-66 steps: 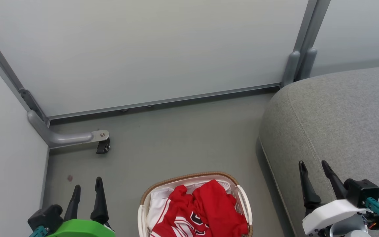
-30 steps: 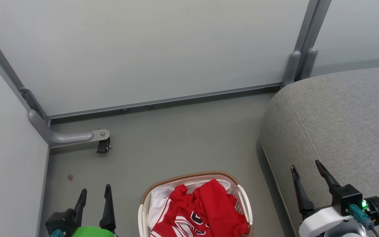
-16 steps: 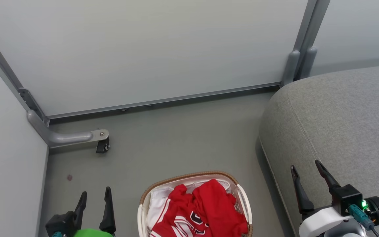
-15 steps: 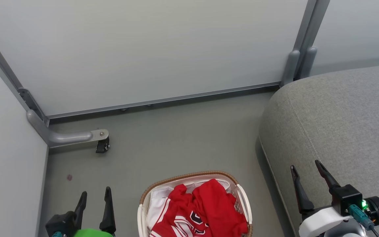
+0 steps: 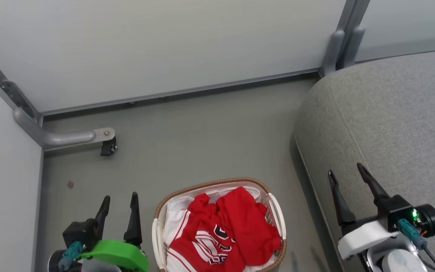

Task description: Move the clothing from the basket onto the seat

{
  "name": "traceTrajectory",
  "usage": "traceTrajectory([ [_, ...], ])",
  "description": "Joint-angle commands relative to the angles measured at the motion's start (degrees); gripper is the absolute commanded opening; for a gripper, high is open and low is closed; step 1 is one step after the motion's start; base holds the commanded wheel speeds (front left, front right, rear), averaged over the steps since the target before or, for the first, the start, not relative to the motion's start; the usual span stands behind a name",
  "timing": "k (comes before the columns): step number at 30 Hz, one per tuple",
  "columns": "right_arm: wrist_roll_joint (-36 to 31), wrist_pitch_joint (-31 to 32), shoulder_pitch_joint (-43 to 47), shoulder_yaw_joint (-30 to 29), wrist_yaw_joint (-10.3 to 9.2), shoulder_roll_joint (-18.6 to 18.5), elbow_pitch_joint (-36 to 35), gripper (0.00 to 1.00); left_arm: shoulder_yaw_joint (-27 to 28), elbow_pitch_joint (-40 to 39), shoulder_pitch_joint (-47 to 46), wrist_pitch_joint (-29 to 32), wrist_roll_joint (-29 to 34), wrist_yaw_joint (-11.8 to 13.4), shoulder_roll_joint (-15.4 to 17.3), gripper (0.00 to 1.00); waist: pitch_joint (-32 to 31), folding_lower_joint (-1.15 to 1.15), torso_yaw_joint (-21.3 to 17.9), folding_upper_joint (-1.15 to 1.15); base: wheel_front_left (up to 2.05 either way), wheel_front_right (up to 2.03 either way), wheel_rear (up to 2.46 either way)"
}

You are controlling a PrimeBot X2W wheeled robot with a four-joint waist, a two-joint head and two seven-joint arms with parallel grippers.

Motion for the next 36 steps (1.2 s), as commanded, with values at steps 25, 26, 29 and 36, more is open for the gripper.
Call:
traceTrajectory([
  [25,4.8,-0.2,-17.4,1.4,-0.01,-0.2,-4.2,1.0,-8.7,28.5,-28.3,-0.1,3.2,0.3,0.4,1.0,35.9,0.0,-11.1,0.0,0.0,0.0,0.0],
  [26,5.0,-0.2,-17.7,1.6,-0.01,-0.2,-4.3,1.0,-9.1,29.5,-28.9,-0.1,3.2,0.3,0.4,1.0,36.5,0.0,-11.3,0.0,0.0,0.0,0.0],
  [29,5.7,-0.2,-18.4,2.0,-0.01,-0.2,-4.4,1.0,-10.9,33.4,-31.2,-0.1,3.9,0.2,0.4,1.0,38.3,0.0,-11.9,0.0,0.0,0.0,0.0],
  [36,6.9,-0.2,-19.6,2.8,-0.01,-0.2,-4.7,1.0,-11.9,40.7,-35.7,0.7,3.8,2.6,0.4,1.0,41.0,0.0,-12.9,0.0,0.0,0.0,0.0],
])
